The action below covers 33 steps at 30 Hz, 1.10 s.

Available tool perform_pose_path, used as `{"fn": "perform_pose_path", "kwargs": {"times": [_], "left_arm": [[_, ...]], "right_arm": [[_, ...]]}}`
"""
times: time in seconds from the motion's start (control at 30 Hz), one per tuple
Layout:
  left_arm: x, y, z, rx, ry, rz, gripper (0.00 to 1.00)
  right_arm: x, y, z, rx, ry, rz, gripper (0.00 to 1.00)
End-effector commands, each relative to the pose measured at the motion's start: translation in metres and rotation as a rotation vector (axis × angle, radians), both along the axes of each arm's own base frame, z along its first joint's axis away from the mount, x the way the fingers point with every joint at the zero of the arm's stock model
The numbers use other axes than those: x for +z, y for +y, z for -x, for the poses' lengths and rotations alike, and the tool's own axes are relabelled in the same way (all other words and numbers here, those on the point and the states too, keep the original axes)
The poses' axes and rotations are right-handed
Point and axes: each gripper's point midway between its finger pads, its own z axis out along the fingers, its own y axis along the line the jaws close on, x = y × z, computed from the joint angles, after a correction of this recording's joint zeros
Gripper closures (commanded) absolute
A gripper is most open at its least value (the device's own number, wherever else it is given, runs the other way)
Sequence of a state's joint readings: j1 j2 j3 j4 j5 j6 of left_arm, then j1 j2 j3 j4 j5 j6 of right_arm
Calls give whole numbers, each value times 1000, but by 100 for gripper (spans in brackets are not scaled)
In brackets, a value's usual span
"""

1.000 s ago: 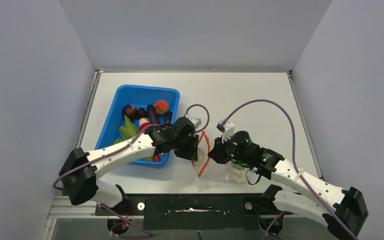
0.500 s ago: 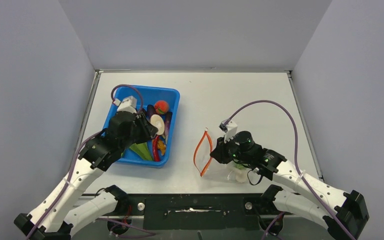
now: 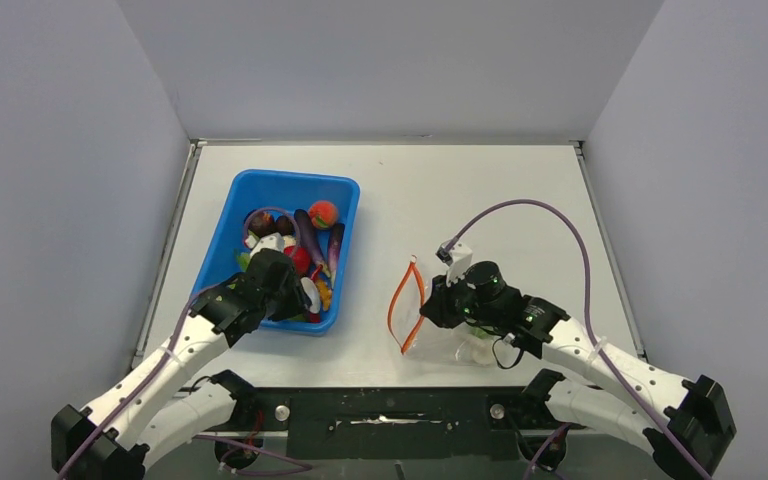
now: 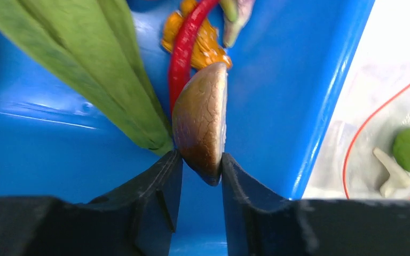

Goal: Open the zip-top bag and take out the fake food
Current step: Place the fake vegetable in the bin, then pick up the fake fruit from the zipper food storage bag.

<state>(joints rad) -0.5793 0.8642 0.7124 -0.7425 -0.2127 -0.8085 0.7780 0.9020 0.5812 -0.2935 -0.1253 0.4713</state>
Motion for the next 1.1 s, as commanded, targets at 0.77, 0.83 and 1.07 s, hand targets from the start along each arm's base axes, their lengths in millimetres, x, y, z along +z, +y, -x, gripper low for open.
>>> {"fn": "perform_pose_path", "kwargs": {"times": [0.77, 0.83, 1.07], "left_arm": [[112, -131, -11, -466, -271, 501, 59], [112, -149, -8, -489, -281, 486, 59], [83, -192, -17, -497, -204, 421, 59]], "right_arm": [[33, 4, -12, -30, -82, -77, 85], [41, 4, -13, -32, -97, -100, 85], [67, 6, -7, -23, -148, -198, 85]]}}
